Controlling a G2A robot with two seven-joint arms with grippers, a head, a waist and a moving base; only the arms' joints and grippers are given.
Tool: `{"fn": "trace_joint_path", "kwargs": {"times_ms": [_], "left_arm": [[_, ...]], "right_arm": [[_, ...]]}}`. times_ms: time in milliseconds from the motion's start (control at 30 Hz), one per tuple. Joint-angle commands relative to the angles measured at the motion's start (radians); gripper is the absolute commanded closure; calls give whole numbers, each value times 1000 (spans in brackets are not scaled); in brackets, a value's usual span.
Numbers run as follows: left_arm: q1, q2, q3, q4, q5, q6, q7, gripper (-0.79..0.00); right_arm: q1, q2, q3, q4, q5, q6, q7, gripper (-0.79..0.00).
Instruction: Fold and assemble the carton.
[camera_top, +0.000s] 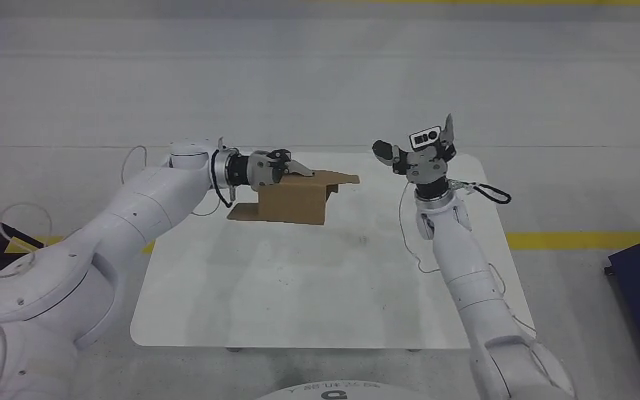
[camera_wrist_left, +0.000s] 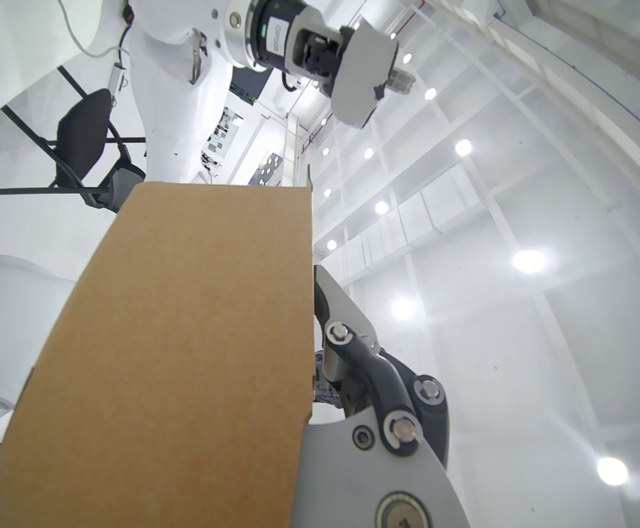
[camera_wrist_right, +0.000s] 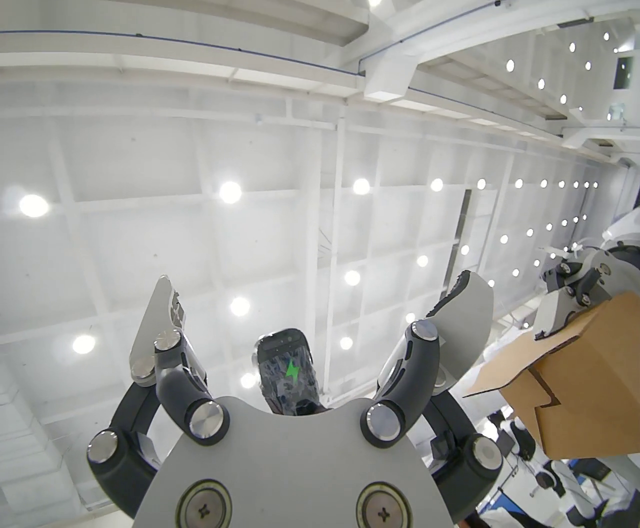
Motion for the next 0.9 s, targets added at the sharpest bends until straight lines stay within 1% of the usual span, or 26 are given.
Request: {"fn": "trace_joint_path", "kwargs": {"times_ms": [0,133,333,700,867], "left_arm": [[0,-2,0,0,5,0,0,0],[-1,-4,0,4,7,-2,-2,0],[-2,-4,0,8,3,-6,-6,0],[2,-3,0,6,-12,-12,-12,0],[5,-1,0,-3,-24,-14,-14,0]], "right_arm": [[-5,-3,-25,-15,-34,-1,4,-785],[-10,-9,-72,-40,-100,-6,-7,-785],[-21,-14,-107,-67,-144,-5,-1,-785],[-38,-17,-126,-89,-183,-18,-5,-785],[-44,-14,-101,-90,-164,-16,3,-785]]}}
